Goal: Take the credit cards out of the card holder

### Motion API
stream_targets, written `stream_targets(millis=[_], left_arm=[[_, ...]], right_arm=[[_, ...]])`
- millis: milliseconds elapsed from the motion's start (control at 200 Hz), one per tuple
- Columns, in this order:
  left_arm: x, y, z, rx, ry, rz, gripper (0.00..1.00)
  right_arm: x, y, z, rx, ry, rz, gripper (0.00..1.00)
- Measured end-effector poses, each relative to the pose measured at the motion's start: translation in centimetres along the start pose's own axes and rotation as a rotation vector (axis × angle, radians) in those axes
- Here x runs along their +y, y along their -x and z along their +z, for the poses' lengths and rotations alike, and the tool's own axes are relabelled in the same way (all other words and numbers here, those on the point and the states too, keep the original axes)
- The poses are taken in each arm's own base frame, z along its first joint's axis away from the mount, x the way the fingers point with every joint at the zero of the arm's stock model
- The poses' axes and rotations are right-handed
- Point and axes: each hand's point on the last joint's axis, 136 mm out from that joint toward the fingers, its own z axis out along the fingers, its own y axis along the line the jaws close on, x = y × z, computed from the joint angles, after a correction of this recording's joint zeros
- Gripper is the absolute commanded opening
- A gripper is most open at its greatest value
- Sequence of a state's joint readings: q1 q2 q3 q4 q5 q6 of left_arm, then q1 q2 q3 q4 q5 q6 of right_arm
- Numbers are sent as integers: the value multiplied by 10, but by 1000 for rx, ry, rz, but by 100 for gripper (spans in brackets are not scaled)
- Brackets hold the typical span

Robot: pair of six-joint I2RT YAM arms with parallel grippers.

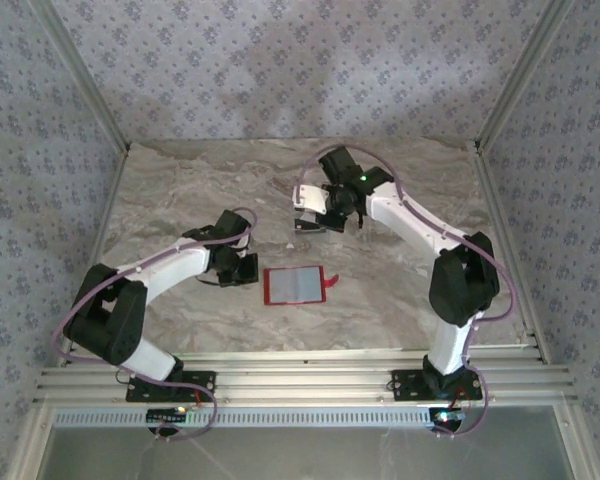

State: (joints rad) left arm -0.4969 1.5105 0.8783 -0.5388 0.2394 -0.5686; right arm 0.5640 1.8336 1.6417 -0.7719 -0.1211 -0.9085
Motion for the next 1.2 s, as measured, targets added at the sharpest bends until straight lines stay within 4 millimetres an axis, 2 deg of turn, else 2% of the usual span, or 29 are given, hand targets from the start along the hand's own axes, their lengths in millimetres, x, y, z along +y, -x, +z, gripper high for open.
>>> stream_targets(millis=[200,455,665,914,1094,1199], left_arm=[[6,5,-6,-23,-7,-20,7],[13,6,-7,-24,-4,-35,7],[15,5,-7,-21,-4,-42,7],[15,5,-7,-21,-4,-44,7],[16,6,-7,-22,-4,-47,7],[16,6,-7,-22,-4,-47,7]], right_arm=[[-25,10,6,31,-7,-128,0],[-40,9,35,68,24,-153,0],[-41,2,59,94,54,-145,0],[-31,-11,87,134,105,-138,0],[-27,-15,92,146,125,-135,0],[-27,-15,92,147,125,-134,18]])
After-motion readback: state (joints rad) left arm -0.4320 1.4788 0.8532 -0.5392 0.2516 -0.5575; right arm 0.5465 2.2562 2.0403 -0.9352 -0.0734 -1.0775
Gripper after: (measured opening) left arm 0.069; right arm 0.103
